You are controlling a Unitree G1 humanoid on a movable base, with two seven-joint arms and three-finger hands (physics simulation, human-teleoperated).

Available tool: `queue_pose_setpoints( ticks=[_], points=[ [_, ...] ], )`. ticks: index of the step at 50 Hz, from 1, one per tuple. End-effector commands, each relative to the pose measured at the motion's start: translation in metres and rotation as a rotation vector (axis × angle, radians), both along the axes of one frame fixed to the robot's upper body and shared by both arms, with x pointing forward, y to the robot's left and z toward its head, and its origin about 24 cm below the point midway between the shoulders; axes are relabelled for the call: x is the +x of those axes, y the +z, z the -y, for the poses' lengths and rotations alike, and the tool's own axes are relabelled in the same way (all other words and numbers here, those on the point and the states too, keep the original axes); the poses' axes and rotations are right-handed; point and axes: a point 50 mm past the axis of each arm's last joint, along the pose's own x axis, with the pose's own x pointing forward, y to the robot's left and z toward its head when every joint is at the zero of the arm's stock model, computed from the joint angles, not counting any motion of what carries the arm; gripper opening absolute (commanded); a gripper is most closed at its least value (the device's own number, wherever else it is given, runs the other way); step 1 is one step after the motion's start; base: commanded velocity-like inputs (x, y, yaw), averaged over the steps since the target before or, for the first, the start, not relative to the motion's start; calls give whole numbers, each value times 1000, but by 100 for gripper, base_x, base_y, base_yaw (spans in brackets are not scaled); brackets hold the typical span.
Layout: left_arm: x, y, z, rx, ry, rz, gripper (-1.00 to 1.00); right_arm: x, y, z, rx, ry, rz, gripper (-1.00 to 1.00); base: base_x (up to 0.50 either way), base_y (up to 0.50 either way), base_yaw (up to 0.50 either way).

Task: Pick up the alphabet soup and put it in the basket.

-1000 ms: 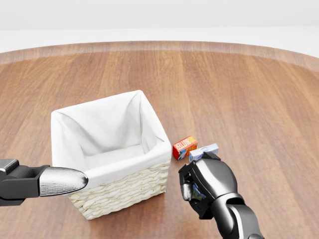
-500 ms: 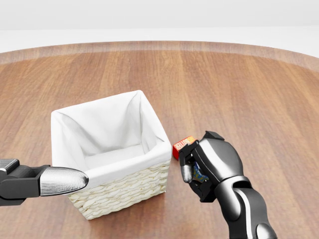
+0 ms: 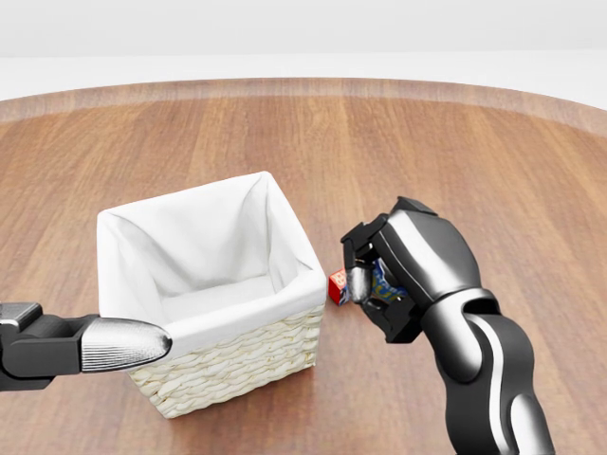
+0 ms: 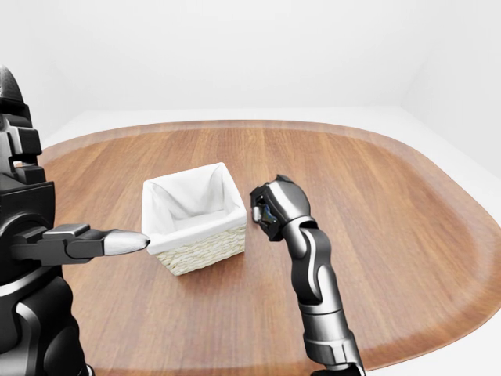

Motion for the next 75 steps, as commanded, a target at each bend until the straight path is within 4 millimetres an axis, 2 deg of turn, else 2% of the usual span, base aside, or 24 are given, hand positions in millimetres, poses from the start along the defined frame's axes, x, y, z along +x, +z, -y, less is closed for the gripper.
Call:
queue_pose_setpoints(
  ticks=[1,7,13,21,29,32,43,49,57,71,75],
  points=[
    [2,-1,0,2,0,-10,100,-2,26,-5,13,45,73,-91,0,0,0],
    [0,1,1,3,-4,8,100,-4,51,-12,-13,91,131,-91,0,0,0],
    [-1,1,2,6,-8,8,100,-7,51,-13,-8,92,137,-91,0,0,0],
    [-2,2,2,1,-13,11,100,-6,68,-16,-22,114,179,-91,0,0,0],
    [0,0,1,0,-12,1,100,-4,66,-20,-14,120,183,-91,0,0,0],
    [2,-1,1,0,-12,-10,100,-2,72,-19,11,111,222,-91,0,0,0],
    [0,1,0,-7,-12,5,100,-13,94,-40,-16,183,281,-91,0,0,0],
    [0,2,-2,-25,-11,9,100,-16,99,-50,0,207,306,-91,0,0,0],
    [2,-1,0,-12,-13,-11,100,-19,94,-67,-16,241,281,-91,0,0,0],
    [1,-1,2,-4,-17,-9,100,-24,92,-83,1,266,283,-91,0,0,0],
    [0,-1,2,-5,-16,-5,100,-19,91,-88,14,268,281,-91,0,0,0]
  ],
)
